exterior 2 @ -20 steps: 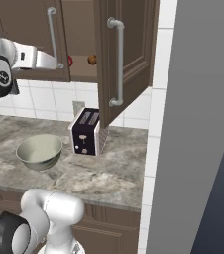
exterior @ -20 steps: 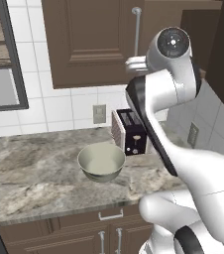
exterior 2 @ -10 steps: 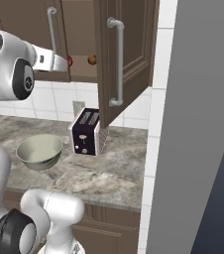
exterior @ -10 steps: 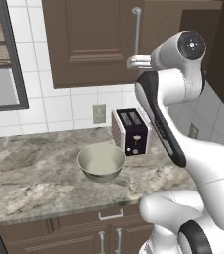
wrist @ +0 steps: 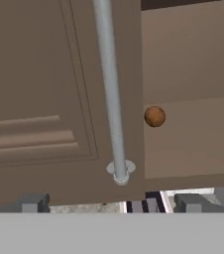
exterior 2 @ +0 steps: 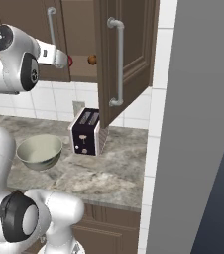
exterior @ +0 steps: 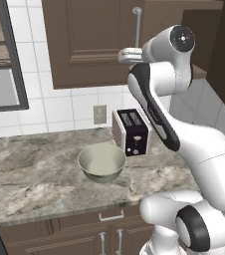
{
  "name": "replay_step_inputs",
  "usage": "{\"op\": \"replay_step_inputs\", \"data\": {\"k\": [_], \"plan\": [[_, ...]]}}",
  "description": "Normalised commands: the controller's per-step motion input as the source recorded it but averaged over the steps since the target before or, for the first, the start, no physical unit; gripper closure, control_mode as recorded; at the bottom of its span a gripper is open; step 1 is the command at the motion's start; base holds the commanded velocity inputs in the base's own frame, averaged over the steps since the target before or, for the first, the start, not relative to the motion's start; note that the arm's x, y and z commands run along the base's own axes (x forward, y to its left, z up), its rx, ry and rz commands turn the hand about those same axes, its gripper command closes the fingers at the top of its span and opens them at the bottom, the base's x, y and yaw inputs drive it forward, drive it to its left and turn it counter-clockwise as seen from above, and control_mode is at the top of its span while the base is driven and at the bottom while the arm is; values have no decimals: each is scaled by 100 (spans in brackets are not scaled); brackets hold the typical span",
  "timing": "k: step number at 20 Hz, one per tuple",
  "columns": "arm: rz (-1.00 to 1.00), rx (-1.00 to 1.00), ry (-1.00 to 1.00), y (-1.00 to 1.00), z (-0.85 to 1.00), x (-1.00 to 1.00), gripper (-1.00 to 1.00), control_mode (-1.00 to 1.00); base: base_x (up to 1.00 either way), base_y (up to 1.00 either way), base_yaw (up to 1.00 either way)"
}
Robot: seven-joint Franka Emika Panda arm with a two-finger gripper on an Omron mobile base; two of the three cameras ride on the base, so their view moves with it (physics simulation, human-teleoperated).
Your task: Open the cabinet. Pick the peach and pear from the cabinet and place them into the bowl. Then close the cabinet.
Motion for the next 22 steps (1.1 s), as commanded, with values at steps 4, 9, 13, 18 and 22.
{"op": "replay_step_inputs", "data": {"k": [4, 9, 13, 18, 22], "plan": [[0, 3, 2, 13, 0, 39, -100, -100, 0, 0, 0], [1, 3, 1, 0, 0, 45, -100, -100, 0, 0, 0], [2, 2, 0, 1, 0, 54, -100, -100, 0, 0, 0], [3, 1, 0, 2, -8, 55, -100, -100, 0, 0, 0], [2, 0, 0, 4, -23, 51, -100, -100, 0, 0, 0]]}}
